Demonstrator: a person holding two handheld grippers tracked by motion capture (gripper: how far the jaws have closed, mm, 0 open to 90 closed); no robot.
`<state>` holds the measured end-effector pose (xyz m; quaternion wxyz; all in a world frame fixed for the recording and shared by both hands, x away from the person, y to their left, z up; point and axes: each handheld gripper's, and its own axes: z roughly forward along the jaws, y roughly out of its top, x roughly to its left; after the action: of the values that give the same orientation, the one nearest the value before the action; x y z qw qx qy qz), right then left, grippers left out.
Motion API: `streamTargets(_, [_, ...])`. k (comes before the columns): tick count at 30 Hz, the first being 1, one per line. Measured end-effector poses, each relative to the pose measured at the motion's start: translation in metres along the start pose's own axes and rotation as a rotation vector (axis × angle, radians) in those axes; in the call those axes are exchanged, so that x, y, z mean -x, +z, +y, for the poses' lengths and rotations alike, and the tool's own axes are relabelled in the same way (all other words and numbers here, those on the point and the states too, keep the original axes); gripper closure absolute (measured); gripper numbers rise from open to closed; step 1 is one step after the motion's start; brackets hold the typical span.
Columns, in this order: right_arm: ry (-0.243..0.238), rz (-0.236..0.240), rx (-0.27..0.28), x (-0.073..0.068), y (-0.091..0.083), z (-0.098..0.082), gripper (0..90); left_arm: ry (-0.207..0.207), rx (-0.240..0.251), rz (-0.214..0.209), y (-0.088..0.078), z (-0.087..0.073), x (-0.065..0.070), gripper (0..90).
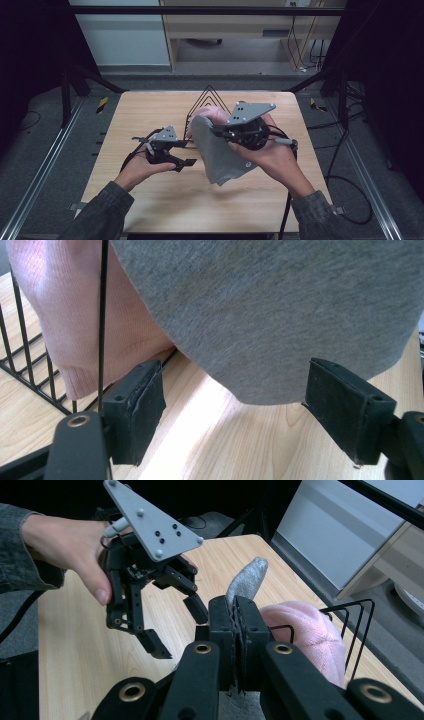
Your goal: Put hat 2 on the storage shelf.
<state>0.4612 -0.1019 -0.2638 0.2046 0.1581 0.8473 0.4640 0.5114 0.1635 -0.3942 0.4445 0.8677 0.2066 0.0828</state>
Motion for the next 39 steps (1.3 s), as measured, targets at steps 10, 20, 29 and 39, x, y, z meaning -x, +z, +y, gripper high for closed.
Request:
streamTargets(10, [-0.018,0.006,0.004,-0.008,-0.006,0.001,87.8,0.029,0.026,-0.038,0.000,0.005,0.000,20.0])
streamTargets(20, [0.006,-0.010,-0.005,-0.001,-0.008,-0.010,87.7,0.083,0.007,-0.048,0.007,0.014,0.009,79.7])
streamTargets(29, [0.086,-0.084,-0.011,0.020,-0.020,-0.034,87.7,0.115,-0.048,0.022,-0.016,0.032,0.020,86.3])
streamTargets(39, [0.150,-0.126,0.041,0.037,-0.023,-0.034,87.7,0.116,-0.044,0.103,-0.044,0.062,0.022,86.5])
